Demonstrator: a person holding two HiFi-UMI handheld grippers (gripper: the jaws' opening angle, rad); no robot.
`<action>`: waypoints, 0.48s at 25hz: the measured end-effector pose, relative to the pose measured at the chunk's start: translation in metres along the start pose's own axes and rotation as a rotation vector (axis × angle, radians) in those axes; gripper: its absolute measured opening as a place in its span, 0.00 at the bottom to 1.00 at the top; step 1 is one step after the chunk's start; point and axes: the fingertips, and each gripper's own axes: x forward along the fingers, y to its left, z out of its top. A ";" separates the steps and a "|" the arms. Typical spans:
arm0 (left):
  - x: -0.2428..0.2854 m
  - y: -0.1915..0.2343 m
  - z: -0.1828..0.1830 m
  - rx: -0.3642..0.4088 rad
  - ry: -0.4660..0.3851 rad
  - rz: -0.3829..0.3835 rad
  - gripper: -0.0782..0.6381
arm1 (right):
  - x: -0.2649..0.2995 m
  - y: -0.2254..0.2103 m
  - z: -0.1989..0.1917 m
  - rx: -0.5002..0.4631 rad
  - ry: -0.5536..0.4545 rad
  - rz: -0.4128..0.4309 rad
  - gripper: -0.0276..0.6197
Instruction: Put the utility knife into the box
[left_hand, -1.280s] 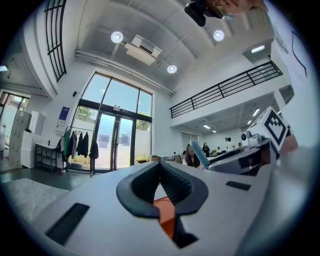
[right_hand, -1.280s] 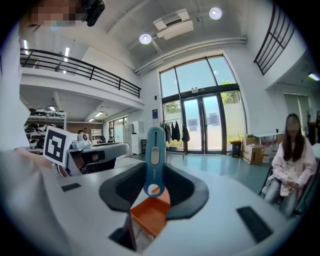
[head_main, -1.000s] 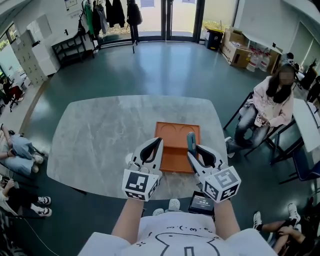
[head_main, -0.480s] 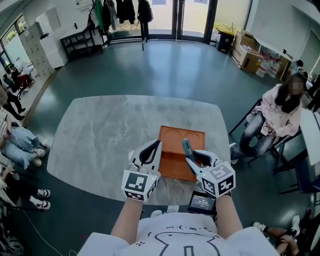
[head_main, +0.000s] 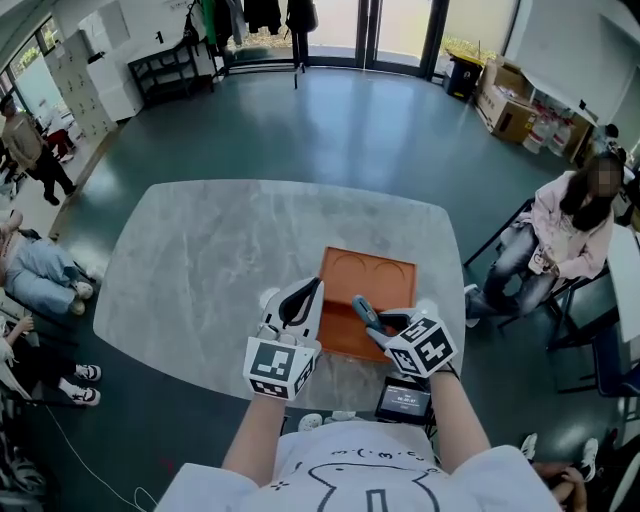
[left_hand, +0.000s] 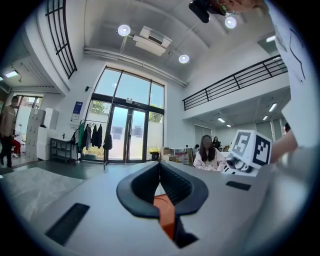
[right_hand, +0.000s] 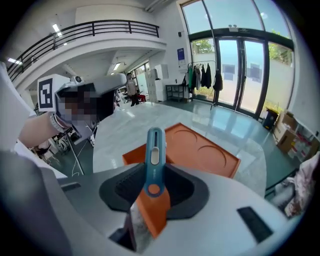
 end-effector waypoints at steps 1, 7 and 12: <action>0.000 0.000 -0.002 -0.001 0.003 0.002 0.13 | 0.004 0.000 -0.005 0.000 0.022 0.011 0.25; 0.001 -0.002 -0.012 0.002 0.028 0.012 0.13 | 0.031 0.001 -0.029 -0.005 0.127 0.061 0.25; 0.000 0.006 -0.020 -0.002 0.042 0.032 0.13 | 0.053 0.005 -0.044 -0.025 0.199 0.086 0.25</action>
